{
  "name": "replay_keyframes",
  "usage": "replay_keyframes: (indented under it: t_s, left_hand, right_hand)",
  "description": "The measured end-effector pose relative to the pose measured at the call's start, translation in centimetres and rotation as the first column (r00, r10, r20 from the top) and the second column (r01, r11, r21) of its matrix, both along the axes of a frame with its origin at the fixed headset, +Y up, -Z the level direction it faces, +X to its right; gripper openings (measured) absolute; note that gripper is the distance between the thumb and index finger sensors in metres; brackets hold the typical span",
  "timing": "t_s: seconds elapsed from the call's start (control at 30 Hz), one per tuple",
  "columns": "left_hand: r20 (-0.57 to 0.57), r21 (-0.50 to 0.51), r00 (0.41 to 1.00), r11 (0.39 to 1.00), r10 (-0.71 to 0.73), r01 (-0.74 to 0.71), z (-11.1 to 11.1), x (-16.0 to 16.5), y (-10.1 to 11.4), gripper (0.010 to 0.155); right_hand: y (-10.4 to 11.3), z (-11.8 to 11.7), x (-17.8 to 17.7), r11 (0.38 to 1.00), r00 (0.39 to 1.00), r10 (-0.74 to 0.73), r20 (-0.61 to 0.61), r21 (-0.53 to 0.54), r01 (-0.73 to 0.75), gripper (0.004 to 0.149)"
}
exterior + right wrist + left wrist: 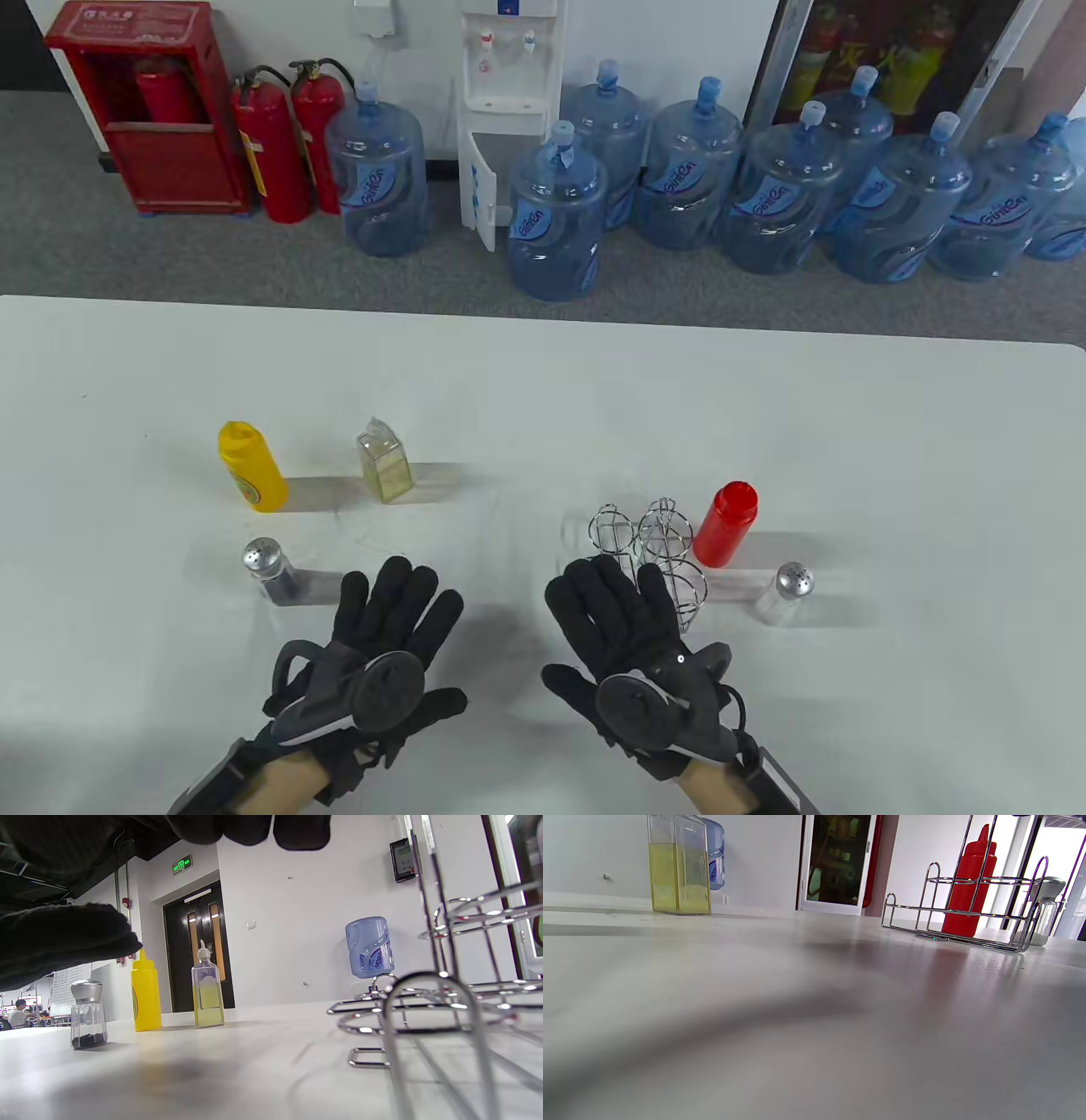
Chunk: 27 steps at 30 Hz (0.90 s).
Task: Hold seasoning rack and insert seasoning bottles through ring holders
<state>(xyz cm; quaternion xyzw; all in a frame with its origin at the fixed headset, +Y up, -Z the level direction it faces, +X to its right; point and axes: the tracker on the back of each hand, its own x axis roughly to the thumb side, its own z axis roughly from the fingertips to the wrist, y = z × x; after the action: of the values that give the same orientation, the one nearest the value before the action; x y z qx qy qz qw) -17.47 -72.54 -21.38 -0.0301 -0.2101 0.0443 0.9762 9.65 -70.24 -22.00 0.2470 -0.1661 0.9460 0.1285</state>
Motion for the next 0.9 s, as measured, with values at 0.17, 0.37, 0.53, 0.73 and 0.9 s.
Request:
replay_keyframes:
  t_s: [0.17,0.37,0.53,0.73,0.9]
  left_hand:
    - [-0.001,0.003,1.000,1.000,-0.006,0.006,0.02,-0.05,0.05,0.090]
    - [0.002,0.000,1.000,1.000,0.000,0.000,0.03,-0.12,0.01,0.090]
    - [0.006,-0.018,1.000,1.000,0.010,-0.010,0.03,-0.17,-0.07,0.090]
    - [-0.002,-0.020,1.000,1.000,0.018,-0.018,0.09,-0.35,-0.01,0.090]
    - [-0.003,-0.019,1.000,1.000,0.016,-0.016,0.13,-0.40,-0.01,0.090]
  right_hand:
    - [-0.13,-0.14,0.08,1.000,1.000,-0.001,0.006,-0.007,0.001,0.084]
    - [-0.15,-0.05,-0.07,1.000,1.000,0.004,-0.003,-0.008,-0.004,0.084]
    - [-0.19,-0.02,-0.07,1.000,1.000,0.006,-0.002,-0.008,-0.006,0.084]
    - [-0.22,-0.01,-0.05,1.000,1.000,0.011,0.001,-0.008,-0.011,0.084]
    - [-0.23,0.04,-0.07,1.000,1.000,0.010,-0.003,-0.006,-0.010,0.084]
